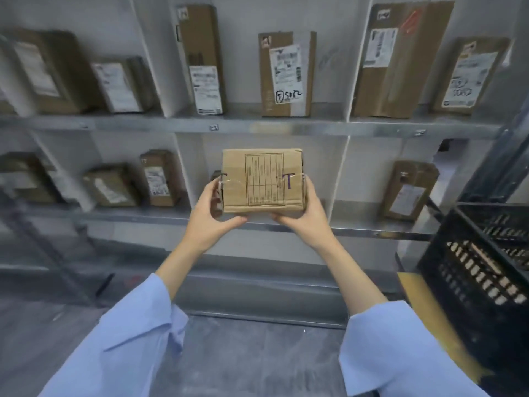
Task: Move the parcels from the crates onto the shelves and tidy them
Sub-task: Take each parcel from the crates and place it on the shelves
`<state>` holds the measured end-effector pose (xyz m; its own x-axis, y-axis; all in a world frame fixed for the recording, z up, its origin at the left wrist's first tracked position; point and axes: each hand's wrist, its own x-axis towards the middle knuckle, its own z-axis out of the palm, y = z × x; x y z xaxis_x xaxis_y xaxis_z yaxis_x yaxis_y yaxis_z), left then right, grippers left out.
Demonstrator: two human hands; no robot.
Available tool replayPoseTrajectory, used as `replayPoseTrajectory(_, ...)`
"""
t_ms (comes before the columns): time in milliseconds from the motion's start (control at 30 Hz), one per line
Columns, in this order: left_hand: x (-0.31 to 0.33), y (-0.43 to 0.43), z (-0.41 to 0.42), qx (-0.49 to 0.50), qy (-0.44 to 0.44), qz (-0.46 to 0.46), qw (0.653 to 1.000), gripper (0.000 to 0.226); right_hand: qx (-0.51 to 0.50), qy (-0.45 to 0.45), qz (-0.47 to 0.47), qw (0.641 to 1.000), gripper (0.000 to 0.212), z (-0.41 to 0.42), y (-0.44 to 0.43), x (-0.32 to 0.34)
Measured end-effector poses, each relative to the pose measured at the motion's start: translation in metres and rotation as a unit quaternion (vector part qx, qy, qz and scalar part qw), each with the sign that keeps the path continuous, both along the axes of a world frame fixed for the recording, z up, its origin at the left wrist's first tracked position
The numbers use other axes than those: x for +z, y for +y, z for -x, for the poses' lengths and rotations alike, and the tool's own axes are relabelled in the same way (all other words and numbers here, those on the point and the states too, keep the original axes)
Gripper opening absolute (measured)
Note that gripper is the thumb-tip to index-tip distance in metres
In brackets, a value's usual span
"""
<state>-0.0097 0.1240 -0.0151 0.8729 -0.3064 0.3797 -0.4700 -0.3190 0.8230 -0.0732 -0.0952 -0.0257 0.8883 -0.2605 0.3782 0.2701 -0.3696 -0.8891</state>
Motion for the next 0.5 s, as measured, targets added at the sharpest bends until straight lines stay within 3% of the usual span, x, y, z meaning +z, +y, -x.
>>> replayPoseTrajectory(133, -0.001, 0.066, 0.021, 0.002, 0.038, 0.016, 0.999, 0.094, 0.052, 0.036, 0.001, 0.998, 0.102, 0.006, 0.061, -0.004)
replayPoseTrajectory(333, -0.006, 0.141, 0.04, 0.037, 0.077, 0.026, 0.996, 0.094, 0.12, 0.098, 0.014, 0.988, 0.116, 0.01, 0.125, -0.003)
replayPoseTrajectory(500, -0.013, 0.187, 0.044, 0.075, 0.064, 0.038, 0.994, 0.09, 0.161, 0.104, 0.02, 0.981, 0.104, 0.004, 0.164, 0.003)
